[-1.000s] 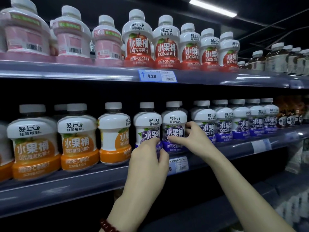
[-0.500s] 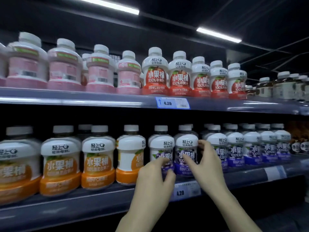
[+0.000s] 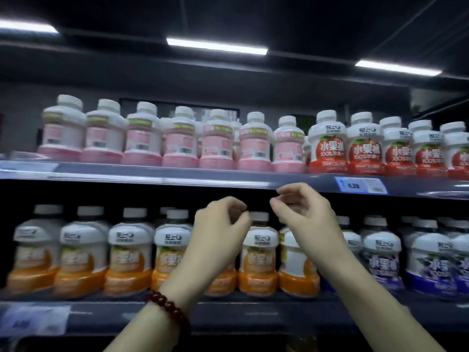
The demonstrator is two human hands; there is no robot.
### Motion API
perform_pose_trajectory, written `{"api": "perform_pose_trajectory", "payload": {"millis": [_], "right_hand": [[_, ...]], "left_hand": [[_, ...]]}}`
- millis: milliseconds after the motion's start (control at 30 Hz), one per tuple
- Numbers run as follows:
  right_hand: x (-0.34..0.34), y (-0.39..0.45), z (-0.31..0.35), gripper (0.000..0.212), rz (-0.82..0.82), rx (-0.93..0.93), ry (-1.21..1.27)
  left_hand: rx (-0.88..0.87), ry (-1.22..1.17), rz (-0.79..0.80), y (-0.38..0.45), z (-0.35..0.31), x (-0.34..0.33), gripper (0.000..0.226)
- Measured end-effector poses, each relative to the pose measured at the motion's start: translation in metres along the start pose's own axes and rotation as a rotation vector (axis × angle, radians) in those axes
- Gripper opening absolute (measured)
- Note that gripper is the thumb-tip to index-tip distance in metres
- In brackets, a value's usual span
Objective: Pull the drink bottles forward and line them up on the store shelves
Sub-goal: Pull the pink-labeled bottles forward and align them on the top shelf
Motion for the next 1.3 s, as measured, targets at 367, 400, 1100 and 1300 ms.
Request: {"api": "perform_pose_trajectory", "payload": {"millis": [367, 400, 1100, 1300], "right_hand": [[-0.176, -0.023, 0.068, 0.003, 0.112, -0.126, 0.228], [-0.188, -0.025, 0.073, 0.002, 0.12, -0.123, 0.229], [-0.3, -0.012, 0.133, 0.008, 0.274, -0.021, 0.216], [-0.332, -0.019, 0.152, 0.007, 0.214, -0.056, 0.193]], "left_hand": [[0.047, 0.082, -0.07, 0.06, 0.091, 0.162, 0.02], [0.042, 0.09, -0.078, 0.065, 0.097, 0.175, 0.021], [0.016, 0.144, -0.134, 0.13, 0.15, 0.264, 0.019], [-0.013, 0.059, -0.051, 0.145, 0.173, 0.282, 0.019]]}}
Point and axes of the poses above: each hand's wrist, its own y-axis towards the middle knuckle, its own x-axis out of the back of the hand, z = x × y, the point moved 7 cm from there along y, towards the middle knuckle, and after that the axes turned 12 degrees about -z, right-handed, at the moved point
